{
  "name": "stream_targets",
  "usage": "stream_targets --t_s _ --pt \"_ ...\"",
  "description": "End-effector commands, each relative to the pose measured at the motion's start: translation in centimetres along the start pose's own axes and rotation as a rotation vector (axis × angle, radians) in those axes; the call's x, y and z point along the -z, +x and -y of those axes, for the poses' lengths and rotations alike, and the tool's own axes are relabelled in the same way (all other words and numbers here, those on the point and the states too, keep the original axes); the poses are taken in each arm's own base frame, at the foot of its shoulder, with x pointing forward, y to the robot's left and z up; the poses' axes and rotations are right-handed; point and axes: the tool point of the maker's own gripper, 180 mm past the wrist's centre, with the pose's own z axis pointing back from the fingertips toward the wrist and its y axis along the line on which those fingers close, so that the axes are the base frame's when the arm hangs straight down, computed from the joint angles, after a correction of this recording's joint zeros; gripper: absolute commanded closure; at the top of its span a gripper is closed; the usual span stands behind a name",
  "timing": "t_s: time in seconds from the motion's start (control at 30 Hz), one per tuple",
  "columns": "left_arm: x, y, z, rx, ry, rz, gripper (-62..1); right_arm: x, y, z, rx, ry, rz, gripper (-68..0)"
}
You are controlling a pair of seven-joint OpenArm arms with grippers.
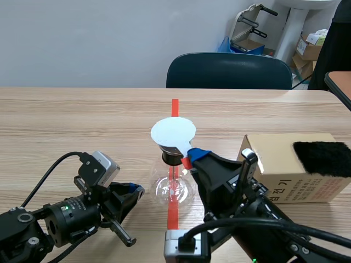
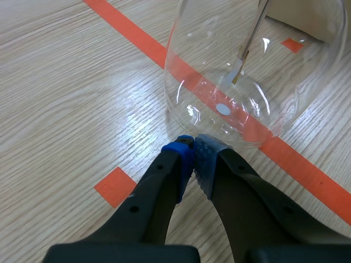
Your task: Do the electroscope experiment
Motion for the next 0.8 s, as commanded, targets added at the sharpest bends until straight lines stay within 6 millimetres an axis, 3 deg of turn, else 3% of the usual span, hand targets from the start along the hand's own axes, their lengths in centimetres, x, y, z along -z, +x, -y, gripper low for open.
stream_targets --t_s 0.0,0.5,0.77 --pt "0.2 1.0 0.2 -0.005 -0.007 0.036 -3.1 0.2 -1.0 0.7 -0.017 -0.025 -0.031 -1.5" --pt "0.2 1.0 0.2 -0.005 -0.007 0.036 -3.1 -1.4 -7.8 0.7 -0.009 -0.028 -0.419 -1.5" --pt "0.2 1.0 0.2 -0.005 -0.007 0.035 -3.1 -2.4 -9.8 0.7 -0.007 -0.028 -0.544 -1.5"
